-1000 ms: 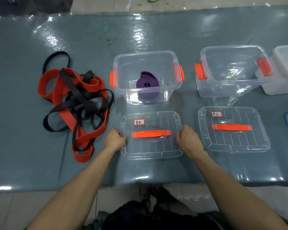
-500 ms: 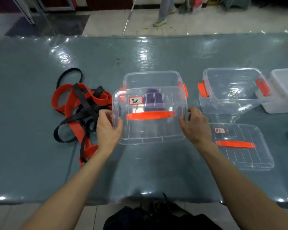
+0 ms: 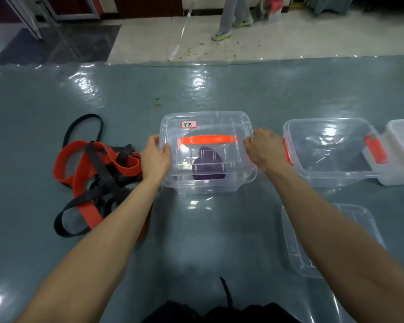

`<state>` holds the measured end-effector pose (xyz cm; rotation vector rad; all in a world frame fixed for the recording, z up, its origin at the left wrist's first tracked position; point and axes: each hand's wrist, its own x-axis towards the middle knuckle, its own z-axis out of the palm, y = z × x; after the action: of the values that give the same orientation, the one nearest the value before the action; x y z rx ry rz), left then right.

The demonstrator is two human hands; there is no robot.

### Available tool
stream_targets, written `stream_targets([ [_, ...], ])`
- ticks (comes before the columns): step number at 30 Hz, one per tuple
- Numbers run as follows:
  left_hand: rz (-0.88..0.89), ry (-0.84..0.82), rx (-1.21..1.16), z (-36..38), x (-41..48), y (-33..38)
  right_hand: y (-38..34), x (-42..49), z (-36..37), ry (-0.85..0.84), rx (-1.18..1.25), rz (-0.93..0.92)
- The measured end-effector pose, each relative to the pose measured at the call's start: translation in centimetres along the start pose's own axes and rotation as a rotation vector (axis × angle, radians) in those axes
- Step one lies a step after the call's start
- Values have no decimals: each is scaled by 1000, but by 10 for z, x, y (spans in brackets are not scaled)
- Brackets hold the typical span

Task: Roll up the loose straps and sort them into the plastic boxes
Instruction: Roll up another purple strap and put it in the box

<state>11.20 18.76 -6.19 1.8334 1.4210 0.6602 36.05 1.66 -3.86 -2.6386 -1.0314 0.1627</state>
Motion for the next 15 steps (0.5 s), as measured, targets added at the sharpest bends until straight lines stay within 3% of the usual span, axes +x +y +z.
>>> stream_targets([
  [15,35,39,-27,1,-31,-29,7,-44,31,0,99,19],
])
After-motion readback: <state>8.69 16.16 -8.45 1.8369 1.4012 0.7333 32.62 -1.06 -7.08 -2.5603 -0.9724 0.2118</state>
